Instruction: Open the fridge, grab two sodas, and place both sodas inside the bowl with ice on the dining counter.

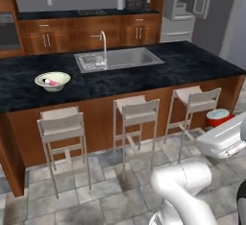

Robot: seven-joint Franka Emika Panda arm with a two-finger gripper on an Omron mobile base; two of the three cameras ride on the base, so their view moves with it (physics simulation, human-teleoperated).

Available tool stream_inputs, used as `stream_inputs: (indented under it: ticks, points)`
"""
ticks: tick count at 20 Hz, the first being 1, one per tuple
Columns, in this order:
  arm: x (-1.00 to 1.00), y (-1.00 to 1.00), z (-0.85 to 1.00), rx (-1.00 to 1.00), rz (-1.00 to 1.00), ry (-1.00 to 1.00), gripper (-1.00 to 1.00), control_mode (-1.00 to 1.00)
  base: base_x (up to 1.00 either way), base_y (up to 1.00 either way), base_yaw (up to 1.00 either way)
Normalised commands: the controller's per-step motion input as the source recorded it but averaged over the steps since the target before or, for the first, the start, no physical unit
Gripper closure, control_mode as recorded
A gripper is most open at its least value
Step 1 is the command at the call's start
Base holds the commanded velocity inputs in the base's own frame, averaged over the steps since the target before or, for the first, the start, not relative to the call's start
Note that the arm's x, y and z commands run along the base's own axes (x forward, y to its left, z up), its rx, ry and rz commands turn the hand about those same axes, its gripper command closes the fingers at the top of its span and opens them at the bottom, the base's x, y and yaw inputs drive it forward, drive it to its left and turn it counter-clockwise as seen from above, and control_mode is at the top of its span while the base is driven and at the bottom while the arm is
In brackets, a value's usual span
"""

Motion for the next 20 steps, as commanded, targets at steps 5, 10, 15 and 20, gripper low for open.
stream_inputs:
  ticks: [5,10,15,20]
  points:
    - [0.00,0.00,0.00,0.00,0.00,0.00,1.00,1.00,0.63,0.90,-0.01]
    - [0.00,0.00,0.00,0.00,0.00,0.00,1.00,1.00,0.74,0.63,0.00]
    - [0.00,0.00,0.00,0.00,0.00,0.00,1.00,1.00,0.66,0.29,0.04]
    - [0.00,0.00,0.00,0.00,0.00,0.00,1.00,1.00,0.58,0.25,0.04]
